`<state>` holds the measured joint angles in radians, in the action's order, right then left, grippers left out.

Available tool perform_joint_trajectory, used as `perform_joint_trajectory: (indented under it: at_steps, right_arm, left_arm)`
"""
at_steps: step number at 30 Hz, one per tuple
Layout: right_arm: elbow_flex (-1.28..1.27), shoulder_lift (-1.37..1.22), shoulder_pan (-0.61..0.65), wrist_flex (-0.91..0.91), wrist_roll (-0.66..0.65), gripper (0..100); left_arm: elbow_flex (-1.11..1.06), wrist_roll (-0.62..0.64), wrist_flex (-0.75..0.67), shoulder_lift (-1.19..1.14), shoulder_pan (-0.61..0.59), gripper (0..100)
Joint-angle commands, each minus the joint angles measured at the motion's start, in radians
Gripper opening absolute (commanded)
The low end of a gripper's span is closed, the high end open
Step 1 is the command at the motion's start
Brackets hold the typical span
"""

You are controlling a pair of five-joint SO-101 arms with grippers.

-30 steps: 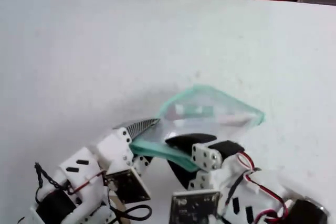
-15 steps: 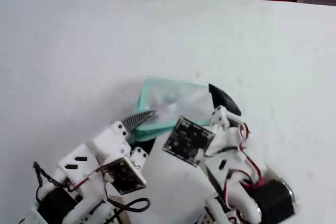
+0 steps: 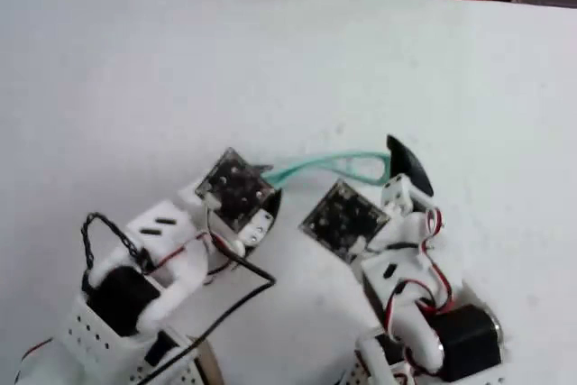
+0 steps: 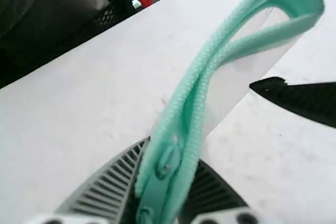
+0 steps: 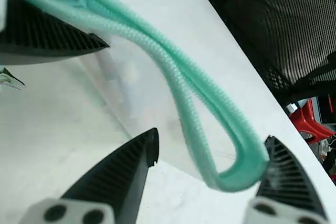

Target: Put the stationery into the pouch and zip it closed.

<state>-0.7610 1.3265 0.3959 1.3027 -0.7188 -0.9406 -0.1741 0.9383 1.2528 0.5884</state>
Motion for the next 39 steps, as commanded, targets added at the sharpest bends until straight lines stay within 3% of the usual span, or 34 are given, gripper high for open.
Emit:
perform_joint_trajectory:
  at_steps: [1,8,18,29,33,39]
  right_arm:
    - [0.041,-0.007,-0.061,-0.022,0.080,27.9]
    - [0.368,0.047,-0.114,0.068,0.400,27.9]
    - [0.580,-0.323,-0.140,0.070,0.783,27.9]
    - [0.908,-0.552,0.122,0.255,0.766,26.7]
    - [0.974,-0.694,0.140,0.274,0.735,18.9]
    - [1.065,-0.748,0.176,0.302,0.723,18.0]
  left_arm:
    - [0.137,0.032,-0.008,0.022,0.041,2]
    - [0.109,0.103,-0.005,0.045,0.038,2]
    - [0.012,0.121,-0.011,0.051,0.044,2]
    - [-0.114,0.123,-0.098,0.051,0.047,2]
    - [-0.114,0.123,-0.095,0.053,0.047,2]
    - [-0.118,0.123,-0.098,0.053,0.047,2]
